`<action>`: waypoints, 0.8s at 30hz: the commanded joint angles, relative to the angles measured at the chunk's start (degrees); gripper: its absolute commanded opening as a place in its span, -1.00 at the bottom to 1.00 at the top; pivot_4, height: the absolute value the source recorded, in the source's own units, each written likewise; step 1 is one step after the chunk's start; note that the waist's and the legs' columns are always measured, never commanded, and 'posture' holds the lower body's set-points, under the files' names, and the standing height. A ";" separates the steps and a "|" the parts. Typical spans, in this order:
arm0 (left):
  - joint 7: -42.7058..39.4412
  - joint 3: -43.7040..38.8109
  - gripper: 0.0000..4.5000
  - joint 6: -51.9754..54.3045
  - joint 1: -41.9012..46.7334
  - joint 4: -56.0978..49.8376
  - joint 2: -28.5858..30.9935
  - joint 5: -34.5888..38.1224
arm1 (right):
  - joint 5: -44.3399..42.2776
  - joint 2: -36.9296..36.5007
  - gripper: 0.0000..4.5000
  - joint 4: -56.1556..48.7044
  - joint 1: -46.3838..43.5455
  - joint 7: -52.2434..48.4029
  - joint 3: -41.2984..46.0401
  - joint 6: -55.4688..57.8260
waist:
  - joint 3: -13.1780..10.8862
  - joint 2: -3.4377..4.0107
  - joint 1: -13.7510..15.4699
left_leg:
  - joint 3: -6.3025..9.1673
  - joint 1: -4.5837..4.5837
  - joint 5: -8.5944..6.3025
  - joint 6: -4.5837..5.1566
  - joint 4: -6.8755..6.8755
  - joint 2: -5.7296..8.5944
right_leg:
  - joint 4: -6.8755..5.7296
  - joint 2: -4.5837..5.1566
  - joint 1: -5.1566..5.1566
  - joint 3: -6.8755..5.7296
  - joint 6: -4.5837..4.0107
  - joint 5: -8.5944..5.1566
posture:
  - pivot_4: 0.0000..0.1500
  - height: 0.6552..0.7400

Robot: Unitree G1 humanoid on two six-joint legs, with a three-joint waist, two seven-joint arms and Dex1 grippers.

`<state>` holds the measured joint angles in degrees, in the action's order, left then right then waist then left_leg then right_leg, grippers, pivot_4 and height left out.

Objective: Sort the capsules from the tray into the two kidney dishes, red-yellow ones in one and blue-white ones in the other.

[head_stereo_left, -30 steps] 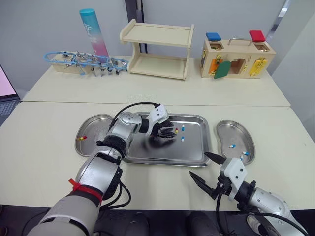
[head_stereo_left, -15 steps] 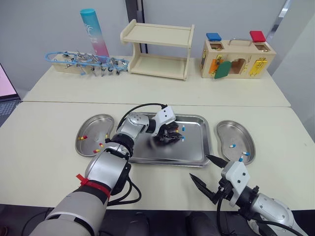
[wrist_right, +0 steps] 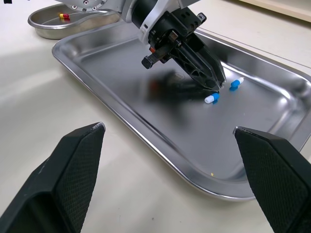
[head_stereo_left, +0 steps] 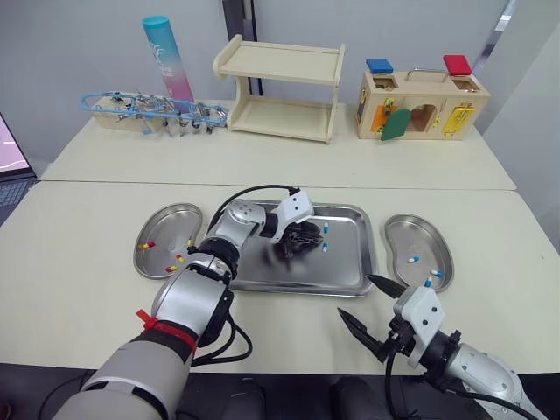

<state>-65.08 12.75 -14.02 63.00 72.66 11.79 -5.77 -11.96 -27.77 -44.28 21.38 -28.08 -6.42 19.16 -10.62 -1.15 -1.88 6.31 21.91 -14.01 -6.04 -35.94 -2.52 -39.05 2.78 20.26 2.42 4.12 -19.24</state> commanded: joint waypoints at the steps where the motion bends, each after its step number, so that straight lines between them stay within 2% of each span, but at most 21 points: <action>1: -0.96 -1.72 -0.79 -0.18 0.41 -0.17 1.11 0.18 | -0.07 0.10 1.00 -0.79 -0.82 -0.18 -0.10 -0.97 | 0.00 0.00 -0.01 | 0.00 0.00 0.00 0.00 0.00 0.00 | 0.00 0.00 0.00 0.00 0.00 0.00 | 1.00 1.00; 5: -2.57 -3.33 -0.79 -0.40 0.72 -1.21 1.53 1.19 | -0.10 0.06 1.00 -0.35 -1.54 -0.47 -0.13 -1.00 | 0.00 0.00 0.03 | 0.00 0.02 0.00 0.00 0.00 0.00 | 0.00 0.00 0.01 0.00 0.00 0.00 | 1.00 1.00; 10: -8.43 -8.57 -0.79 1.58 0.73 -8.96 5.03 7.05 | -0.43 -0.62 1.00 0.74 -3.00 -1.98 -0.07 -1.56 | 0.00 0.00 -0.12 | 0.01 0.05 0.00 0.00 0.00 0.00 | -0.02 0.00 0.04 -0.01 0.00 0.00 | 1.00 1.00; 12: -10.61 -9.92 -0.79 5.10 -1.75 -15.83 7.25 9.50 | -0.70 -1.10 1.00 1.51 -4.02 -3.26 -0.19 -2.30 | 0.00 0.01 -0.15 | 0.01 0.04 0.00 0.00 0.01 -0.01 | -0.02 0.00 0.04 0.00 0.00 0.00 | 1.00 1.00; 16: -11.44 -13.13 -0.79 18.59 -12.14 -38.34 15.02 15.18 | -2.14 -2.40 1.00 3.34 -7.04 -7.27 -1.06 -3.55 | 0.02 0.07 -1.12 | -0.01 -0.02 0.01 -0.01 0.02 -0.04 | -0.03 0.00 0.01 0.03 -0.01 0.00 | 1.00 1.00; 20: -5.87 -19.08 -0.79 31.33 -22.46 -55.25 23.62 19.07 | -2.95 -4.17 1.00 6.76 -11.12 -11.99 -2.33 -4.92 | 0.00 0.06 -1.66 | 0.07 -0.01 0.01 -0.01 0.05 -0.11 | -0.04 -0.03 0.01 -0.02 -0.01 0.00 | 1.00 1.00; 24: 0.40 -26.68 -0.79 39.74 -30.67 -63.40 30.55 21.94 | -4.85 -4.34 1.00 10.09 -16.42 -16.08 -3.55 -5.06 | 0.00 0.05 -0.99 | 0.09 -0.03 0.01 -0.01 -0.01 -0.10 | -0.06 -0.03 -0.02 -0.04 -0.02 0.00 | 1.00 1.00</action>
<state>-66.89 -10.75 23.36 33.54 13.03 40.75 14.56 -15.14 -31.84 -33.66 6.01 -42.33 -9.98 15.34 -10.62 -1.10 -2.87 6.40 21.88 -14.01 -6.04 -35.96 -2.59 -39.11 2.77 20.23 2.38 4.11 -19.23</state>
